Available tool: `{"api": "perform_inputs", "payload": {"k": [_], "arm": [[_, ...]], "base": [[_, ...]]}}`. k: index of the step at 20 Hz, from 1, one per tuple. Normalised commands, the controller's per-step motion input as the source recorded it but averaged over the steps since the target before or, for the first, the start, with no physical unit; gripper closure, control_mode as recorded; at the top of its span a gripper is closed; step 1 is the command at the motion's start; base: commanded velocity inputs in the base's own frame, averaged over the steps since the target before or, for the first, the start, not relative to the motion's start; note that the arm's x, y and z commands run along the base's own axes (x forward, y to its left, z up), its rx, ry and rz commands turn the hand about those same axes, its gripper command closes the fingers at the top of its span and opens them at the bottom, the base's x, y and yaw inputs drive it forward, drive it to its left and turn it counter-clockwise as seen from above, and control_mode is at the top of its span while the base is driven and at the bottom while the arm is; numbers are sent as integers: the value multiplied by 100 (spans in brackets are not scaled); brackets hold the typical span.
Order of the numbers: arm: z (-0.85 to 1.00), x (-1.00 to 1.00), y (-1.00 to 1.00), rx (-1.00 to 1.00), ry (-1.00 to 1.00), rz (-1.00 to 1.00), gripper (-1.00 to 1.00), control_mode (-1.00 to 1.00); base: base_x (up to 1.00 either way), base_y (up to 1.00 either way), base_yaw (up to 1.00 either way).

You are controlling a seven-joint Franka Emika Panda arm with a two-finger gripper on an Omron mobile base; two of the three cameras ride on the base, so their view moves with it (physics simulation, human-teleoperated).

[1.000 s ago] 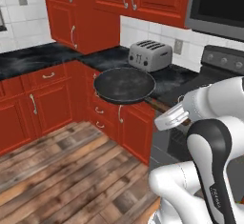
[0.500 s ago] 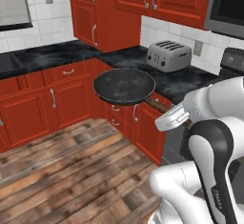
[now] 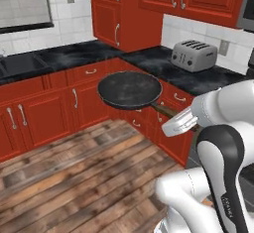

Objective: Move the pot and pan from the stove into the sink.

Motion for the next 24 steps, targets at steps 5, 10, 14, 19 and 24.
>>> {"api": "perform_inputs", "payload": {"k": [5,10,14,19,24], "arm": [[0,0,0,0,0,0,100,100],[0,0,0,0,0,0,100,100],[0,0,0,0,0,0,100,100],[0,0,0,0,0,0,100,100],[0,0,0,0,0,0,100,100]], "base": [[1,40,2],[1,1,1],[43,6,3],[70,4,3],[84,3,2]]}}
